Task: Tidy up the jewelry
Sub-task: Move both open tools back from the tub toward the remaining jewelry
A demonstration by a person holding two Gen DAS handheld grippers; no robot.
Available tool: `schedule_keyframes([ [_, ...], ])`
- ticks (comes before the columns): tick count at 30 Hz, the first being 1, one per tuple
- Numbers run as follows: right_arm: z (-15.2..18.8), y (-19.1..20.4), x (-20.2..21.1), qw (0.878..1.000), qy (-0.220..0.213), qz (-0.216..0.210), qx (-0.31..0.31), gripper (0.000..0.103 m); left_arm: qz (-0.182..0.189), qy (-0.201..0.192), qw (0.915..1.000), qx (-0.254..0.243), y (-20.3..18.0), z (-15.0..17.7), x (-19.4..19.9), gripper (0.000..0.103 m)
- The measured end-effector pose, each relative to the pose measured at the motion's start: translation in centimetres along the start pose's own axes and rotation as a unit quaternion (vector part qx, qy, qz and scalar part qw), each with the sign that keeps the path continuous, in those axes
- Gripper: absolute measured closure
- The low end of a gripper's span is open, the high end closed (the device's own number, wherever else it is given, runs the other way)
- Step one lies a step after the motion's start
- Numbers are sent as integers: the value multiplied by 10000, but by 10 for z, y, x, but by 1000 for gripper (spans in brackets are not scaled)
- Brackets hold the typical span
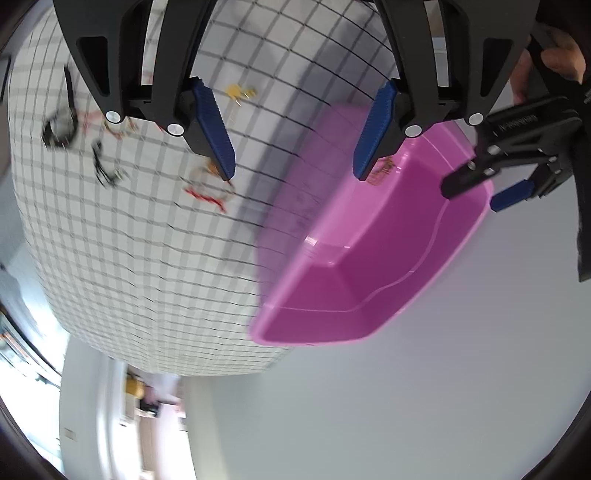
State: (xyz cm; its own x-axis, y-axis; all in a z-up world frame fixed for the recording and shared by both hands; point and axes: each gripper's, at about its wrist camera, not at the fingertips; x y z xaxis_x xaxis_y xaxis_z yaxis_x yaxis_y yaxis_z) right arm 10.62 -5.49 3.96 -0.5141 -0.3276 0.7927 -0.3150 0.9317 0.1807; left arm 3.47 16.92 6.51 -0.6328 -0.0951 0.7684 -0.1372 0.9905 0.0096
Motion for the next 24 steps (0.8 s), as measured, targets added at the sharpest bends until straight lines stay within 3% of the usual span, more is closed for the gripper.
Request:
schedule_keyframes([
  [6,35,-32,35,9983,-216,407,-352,39,489,-350,9974,-397,-35,10,17,6],
  [12,70,-65,67,9951,-363,712,-577,39,944,-487,9932,-481,-66,23,30,6],
  [24,149,-139,98,9905,-604,1024,-692,39,851,-472,9948,-286,-129,87,45,6],
])
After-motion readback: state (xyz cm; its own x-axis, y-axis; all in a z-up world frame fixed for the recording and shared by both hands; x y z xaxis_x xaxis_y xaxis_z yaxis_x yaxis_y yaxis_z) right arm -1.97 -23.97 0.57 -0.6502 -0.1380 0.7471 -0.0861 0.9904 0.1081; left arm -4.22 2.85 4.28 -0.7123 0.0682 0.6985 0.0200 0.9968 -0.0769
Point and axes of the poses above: each gripper's, at about its wrist camera, not at the fingertips, and x roughly against the way its jaws point, y to its left, z to its underside, and after that the axes turned 1 degree about -y, right-handed
